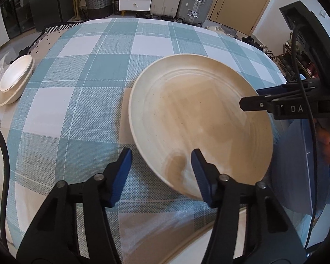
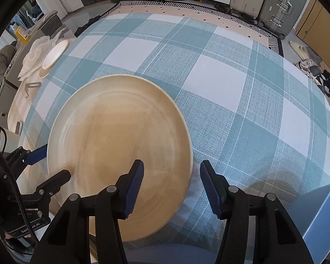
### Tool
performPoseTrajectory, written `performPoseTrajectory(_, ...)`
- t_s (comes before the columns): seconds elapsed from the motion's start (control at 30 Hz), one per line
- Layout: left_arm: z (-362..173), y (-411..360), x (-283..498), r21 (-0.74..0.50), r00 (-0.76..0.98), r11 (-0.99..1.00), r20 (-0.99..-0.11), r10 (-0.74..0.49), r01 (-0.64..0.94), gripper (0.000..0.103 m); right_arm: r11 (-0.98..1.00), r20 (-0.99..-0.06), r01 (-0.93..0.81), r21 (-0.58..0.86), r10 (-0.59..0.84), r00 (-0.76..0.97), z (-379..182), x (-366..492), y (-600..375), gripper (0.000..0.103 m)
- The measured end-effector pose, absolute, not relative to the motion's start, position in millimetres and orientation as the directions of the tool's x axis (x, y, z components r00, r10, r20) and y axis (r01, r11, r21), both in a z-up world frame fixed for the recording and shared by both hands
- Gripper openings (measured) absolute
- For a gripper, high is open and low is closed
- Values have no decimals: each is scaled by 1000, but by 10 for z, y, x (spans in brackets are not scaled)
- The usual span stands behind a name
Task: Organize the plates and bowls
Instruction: 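Close the left tool on the plate rim while the right tool closes beside it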
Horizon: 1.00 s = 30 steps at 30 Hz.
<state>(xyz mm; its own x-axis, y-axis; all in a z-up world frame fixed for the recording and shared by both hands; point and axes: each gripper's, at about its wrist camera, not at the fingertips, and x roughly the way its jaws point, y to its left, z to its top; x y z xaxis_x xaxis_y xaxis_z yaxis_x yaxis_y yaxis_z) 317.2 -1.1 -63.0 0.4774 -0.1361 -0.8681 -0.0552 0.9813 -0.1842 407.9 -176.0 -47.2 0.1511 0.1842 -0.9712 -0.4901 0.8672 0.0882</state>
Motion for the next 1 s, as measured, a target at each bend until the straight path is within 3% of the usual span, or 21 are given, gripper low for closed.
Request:
performPoseTrajectory(0.13, -632, -20, 3161, -193, 477, 980, -866, -147, -47, 39, 863, -972, -496, 96, 188, 140, -499, 4065, -1735, 46)
performPoseTrajectory(0.43, -630, 56, 3147, -167, 479, 984, -870, -114, -69, 25, 863, -967, -498, 79, 188, 173, -487, 4030, -1682, 45)
performPoseTrajectory(1.0, -504, 136, 3074, -157, 520, 984, -849, -90, -86, 23, 866, -934, -498, 52, 219, 283, -319, 3920, -1735, 30)
